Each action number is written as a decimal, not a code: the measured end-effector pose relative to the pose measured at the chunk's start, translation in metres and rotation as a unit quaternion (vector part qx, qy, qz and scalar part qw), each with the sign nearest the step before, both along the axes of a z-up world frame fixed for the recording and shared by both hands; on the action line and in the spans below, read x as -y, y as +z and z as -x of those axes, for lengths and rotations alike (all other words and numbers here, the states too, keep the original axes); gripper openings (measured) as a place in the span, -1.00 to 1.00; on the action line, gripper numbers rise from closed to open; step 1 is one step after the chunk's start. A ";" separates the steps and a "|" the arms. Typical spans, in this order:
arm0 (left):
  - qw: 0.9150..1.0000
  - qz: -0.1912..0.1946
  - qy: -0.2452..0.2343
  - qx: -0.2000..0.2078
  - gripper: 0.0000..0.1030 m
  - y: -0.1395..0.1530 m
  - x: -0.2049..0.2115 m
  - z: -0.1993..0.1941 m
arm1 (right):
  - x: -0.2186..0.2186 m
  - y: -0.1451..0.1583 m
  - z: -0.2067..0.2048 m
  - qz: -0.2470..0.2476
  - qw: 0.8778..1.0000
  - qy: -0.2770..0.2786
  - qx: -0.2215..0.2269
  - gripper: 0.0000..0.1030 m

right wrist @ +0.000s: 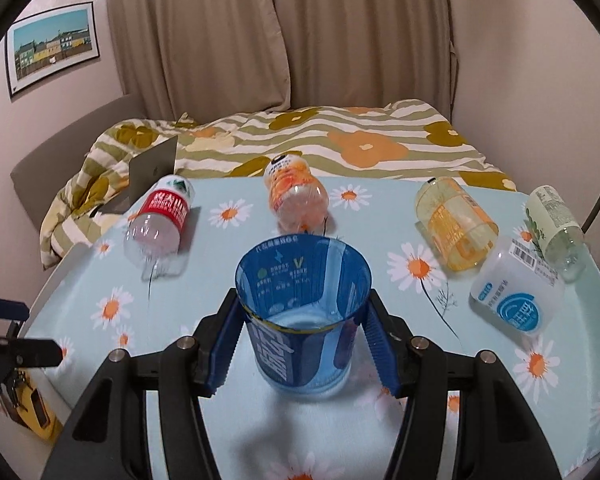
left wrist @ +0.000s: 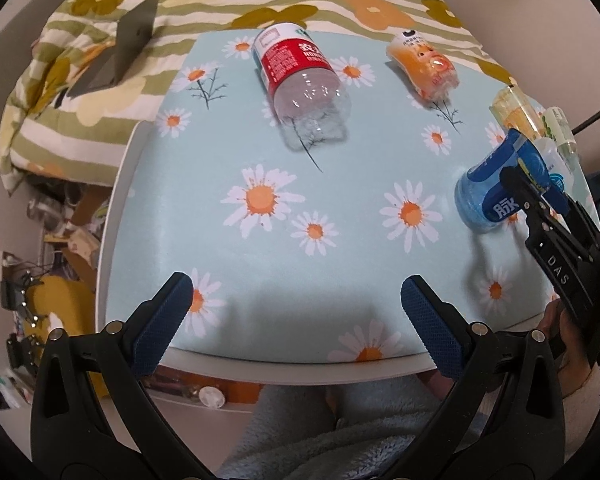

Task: Flip cup upright

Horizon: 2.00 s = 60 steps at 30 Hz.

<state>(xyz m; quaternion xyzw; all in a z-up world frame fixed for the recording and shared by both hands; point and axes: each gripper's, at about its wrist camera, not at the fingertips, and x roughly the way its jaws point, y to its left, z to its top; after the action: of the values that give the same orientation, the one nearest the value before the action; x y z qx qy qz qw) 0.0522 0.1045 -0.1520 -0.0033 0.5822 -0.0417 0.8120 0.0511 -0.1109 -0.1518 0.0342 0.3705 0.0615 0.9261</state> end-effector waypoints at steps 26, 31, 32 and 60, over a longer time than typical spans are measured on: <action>0.998 -0.007 0.023 0.061 1.00 0.038 0.020 0.030 | 0.016 0.034 0.019 0.017 1.000 0.008 0.001 0.99; 0.994 -0.003 0.005 0.107 1.00 0.080 0.036 0.034 | 0.037 0.078 0.034 0.019 1.000 -0.008 -0.019 0.99; 0.993 -0.003 0.003 0.114 1.00 0.087 0.038 0.035 | 0.042 0.086 0.036 0.021 0.999 -0.013 -0.027 0.99; 0.976 0.000 -0.016 0.218 1.00 0.152 0.080 0.048 | 0.092 0.152 0.065 0.043 0.993 -0.087 -0.074 0.99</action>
<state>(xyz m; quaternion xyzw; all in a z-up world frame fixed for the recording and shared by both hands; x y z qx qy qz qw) 0.0044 0.0241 0.0000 0.0154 0.3909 -0.0545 0.9187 -0.0140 -0.2024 0.0002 0.0309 0.4360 -0.0378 0.8986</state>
